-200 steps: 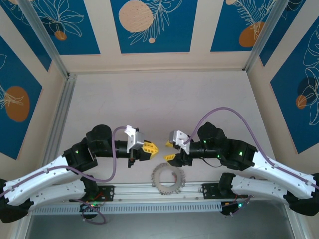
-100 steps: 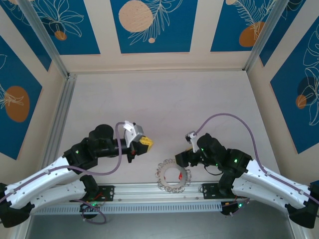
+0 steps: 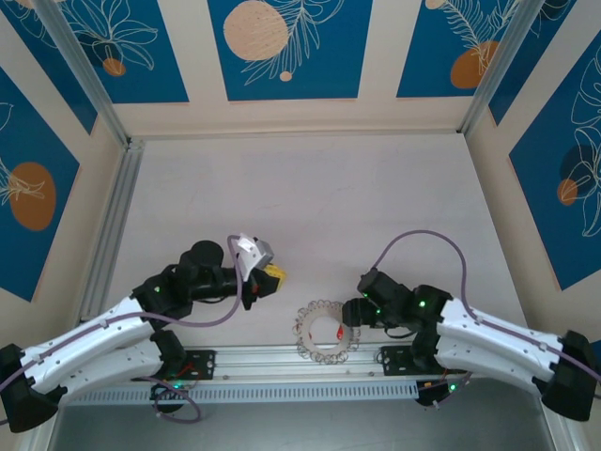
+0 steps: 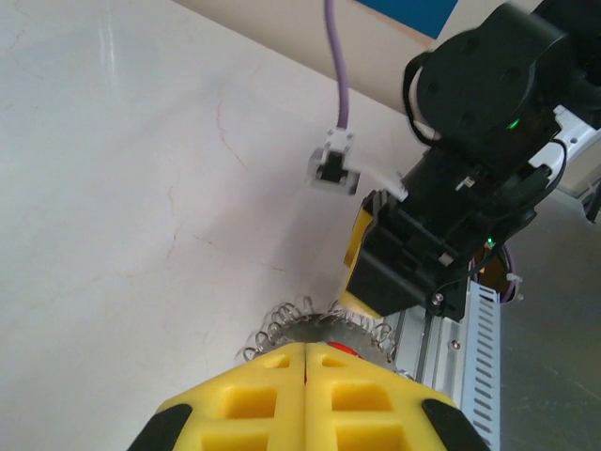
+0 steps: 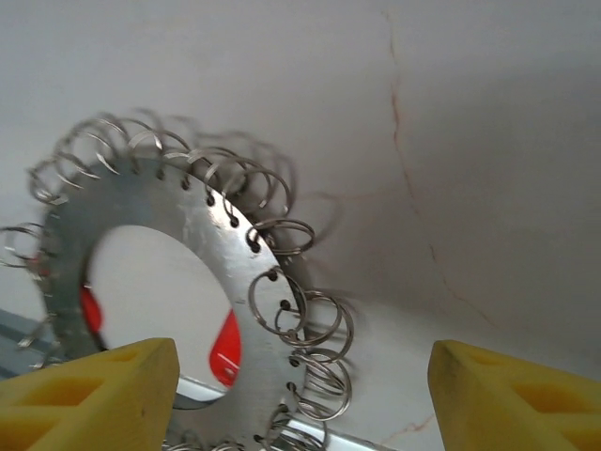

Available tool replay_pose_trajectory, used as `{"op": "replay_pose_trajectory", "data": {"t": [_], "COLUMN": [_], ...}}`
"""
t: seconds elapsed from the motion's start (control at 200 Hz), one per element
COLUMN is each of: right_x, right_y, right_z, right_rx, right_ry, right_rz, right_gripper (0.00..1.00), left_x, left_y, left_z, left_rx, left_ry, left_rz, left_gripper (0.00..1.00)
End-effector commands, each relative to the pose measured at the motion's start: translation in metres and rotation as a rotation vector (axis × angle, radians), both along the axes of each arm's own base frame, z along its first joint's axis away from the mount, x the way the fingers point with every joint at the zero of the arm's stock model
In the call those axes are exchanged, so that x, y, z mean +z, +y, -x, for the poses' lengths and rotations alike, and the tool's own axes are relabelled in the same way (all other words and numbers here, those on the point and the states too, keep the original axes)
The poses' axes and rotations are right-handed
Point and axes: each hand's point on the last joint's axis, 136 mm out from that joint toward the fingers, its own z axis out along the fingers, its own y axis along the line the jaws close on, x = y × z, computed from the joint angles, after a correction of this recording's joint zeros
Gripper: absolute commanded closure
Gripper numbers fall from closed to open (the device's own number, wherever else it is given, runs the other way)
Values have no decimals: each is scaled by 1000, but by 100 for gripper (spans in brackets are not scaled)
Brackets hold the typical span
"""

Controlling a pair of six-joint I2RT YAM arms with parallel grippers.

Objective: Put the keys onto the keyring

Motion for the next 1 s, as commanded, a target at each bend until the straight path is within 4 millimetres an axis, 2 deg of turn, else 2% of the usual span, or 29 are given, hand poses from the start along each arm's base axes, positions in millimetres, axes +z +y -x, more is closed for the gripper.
{"op": "replay_pose_trajectory", "data": {"t": [0.0,0.12,0.26,0.435,0.665,0.995], "right_x": [13,12,8,1,-7,-15], "right_y": [8,15,23,17,18,26], "right_z": [-10,-13,-10,-5,-10,-12], "right_rx": [26,77,121,124,152,198], "right_ry": [-35,-22,6,36,38,55], "right_rz": [70,152,206,277,334,363], "right_gripper": [35,46,54,56,57,74], "left_x": [14,19,24,25,27,29], "left_y": [0,1,3,2,4,6], "left_z": [3,5,6,5,1,0], "left_rx": [-18,-28,-32,-38,-29,-24], "left_ry": [3,4,-2,4,16,19], "left_rz": [86,114,134,153,168,173], "left_gripper": [97,97,97,97,97,98]}}
